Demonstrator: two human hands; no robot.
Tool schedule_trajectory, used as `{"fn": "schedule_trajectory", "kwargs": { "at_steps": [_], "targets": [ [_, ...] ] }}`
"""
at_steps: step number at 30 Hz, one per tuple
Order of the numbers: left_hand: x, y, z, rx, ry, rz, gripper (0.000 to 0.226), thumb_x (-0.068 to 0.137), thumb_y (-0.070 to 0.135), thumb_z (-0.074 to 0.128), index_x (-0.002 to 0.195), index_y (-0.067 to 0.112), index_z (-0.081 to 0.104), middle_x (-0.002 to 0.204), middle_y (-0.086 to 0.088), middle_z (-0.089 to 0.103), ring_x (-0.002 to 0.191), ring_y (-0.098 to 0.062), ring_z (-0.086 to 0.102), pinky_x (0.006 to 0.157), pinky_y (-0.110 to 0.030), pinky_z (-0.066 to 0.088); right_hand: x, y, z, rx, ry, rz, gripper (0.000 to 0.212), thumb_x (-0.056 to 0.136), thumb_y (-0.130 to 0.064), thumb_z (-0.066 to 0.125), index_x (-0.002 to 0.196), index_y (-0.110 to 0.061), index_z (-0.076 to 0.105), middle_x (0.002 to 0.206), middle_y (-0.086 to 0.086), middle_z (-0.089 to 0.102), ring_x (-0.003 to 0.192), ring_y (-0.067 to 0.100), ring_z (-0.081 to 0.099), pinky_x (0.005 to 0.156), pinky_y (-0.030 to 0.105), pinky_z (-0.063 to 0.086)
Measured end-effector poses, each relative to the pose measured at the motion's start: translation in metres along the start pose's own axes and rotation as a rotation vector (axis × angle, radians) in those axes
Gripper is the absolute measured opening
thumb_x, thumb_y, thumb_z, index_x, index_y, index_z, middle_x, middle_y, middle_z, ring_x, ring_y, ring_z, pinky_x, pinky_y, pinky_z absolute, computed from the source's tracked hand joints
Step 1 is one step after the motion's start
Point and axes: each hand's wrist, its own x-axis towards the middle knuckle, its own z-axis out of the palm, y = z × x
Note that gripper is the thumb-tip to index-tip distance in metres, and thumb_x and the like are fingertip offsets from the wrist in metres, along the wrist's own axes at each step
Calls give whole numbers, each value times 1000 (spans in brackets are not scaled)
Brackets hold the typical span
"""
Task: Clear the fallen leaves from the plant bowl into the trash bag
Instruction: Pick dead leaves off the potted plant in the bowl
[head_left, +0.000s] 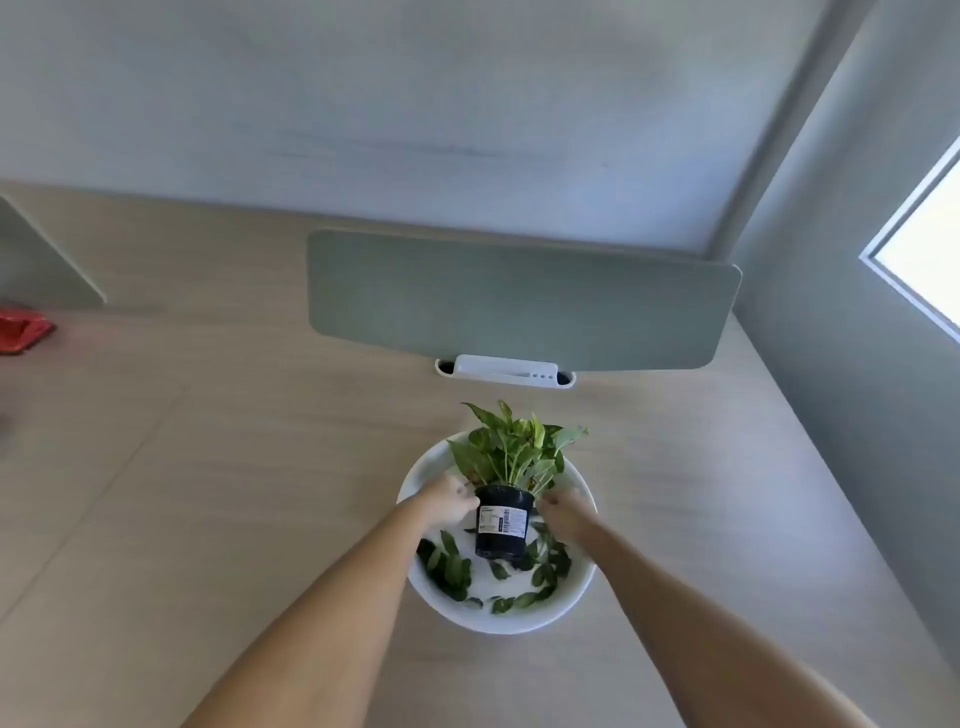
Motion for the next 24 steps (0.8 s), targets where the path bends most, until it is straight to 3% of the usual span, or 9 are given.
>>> {"fn": "schedule_trajectory", "kwargs": {
  "at_steps": [1, 3, 5, 7, 11, 14, 16, 19, 24],
  "targets": [
    [5, -2, 7, -32, -20, -34, 48, 95, 35, 47, 116, -7, 57, 111, -24, 63, 94, -35, 62, 78, -33, 44, 5, 5, 9, 48, -28, 36, 23, 91, -19, 44, 77, -11, 61, 77, 5, 59, 71, 22, 55, 71, 33, 48],
    [11, -5, 16, -124, -55, -104, 58, 91, 39, 51, 129, -5, 49, 116, -21, 64, 98, -31, 61, 78, -33, 46, 7, 10, 21, 157, -86, 91, 25, 90, -23, 46, 97, -9, 65, 86, 9, 63, 80, 25, 59, 81, 39, 53],
    [13, -7, 20, -216, -77, -118, 57, 88, 40, 57, 128, 0, 51, 126, -16, 61, 114, -30, 59, 81, -32, 47, 5, 12, 29, 242, -96, 113, 29, 91, -24, 47, 109, -8, 64, 97, 13, 68, 87, 28, 63, 86, 42, 55],
    [17, -8, 16, -294, -76, -105, 53, 85, 36, 63, 127, 6, 55, 131, -12, 60, 115, -27, 58, 86, -34, 48, 6, 11, 29, 233, -55, 78, 29, 91, -24, 48, 109, -9, 65, 95, 13, 69, 81, 26, 62, 76, 38, 53],
    [21, 3, -4, -379, 15, -19, 40, 74, 24, 78, 105, 6, 60, 114, -11, 67, 101, -26, 62, 85, -40, 50, 9, 0, 18, 205, 73, -55, 25, 89, -26, 52, 108, -12, 61, 87, 6, 68, 74, 26, 62, 70, 38, 51],
    [21, 11, -12, -435, 98, 37, 34, 69, 7, 80, 95, 11, 57, 107, -10, 70, 110, -30, 63, 98, -45, 49, 8, -8, 11, 246, 151, -127, 26, 90, -24, 56, 113, -14, 53, 105, 0, 68, 87, 25, 69, 81, 43, 57],
    [20, 9, -10, -456, 114, 40, 44, 68, 2, 78, 107, 7, 57, 111, -10, 69, 110, -29, 63, 95, -42, 51, 6, -10, 12, 249, 181, -149, 28, 88, -18, 58, 115, -16, 49, 113, -3, 67, 83, 20, 68, 81, 43, 57],
    [19, -1, 1, -476, 105, 14, 58, 73, -1, 74, 127, 4, 53, 125, -13, 63, 118, -30, 59, 94, -37, 49, 3, -6, 20, 206, 200, -169, 36, 85, -14, 60, 119, -15, 49, 118, 3, 69, 91, 24, 67, 78, 29, 48],
    [20, -12, 18, -390, 106, -50, 51, 80, 20, 72, 126, 7, 55, 127, -11, 60, 120, -30, 54, 100, -37, 46, 3, 1, 30, 150, 187, -142, 43, 84, -14, 65, 125, -9, 52, 117, 7, 70, 100, 27, 67, 84, 28, 48]
  ]
}}
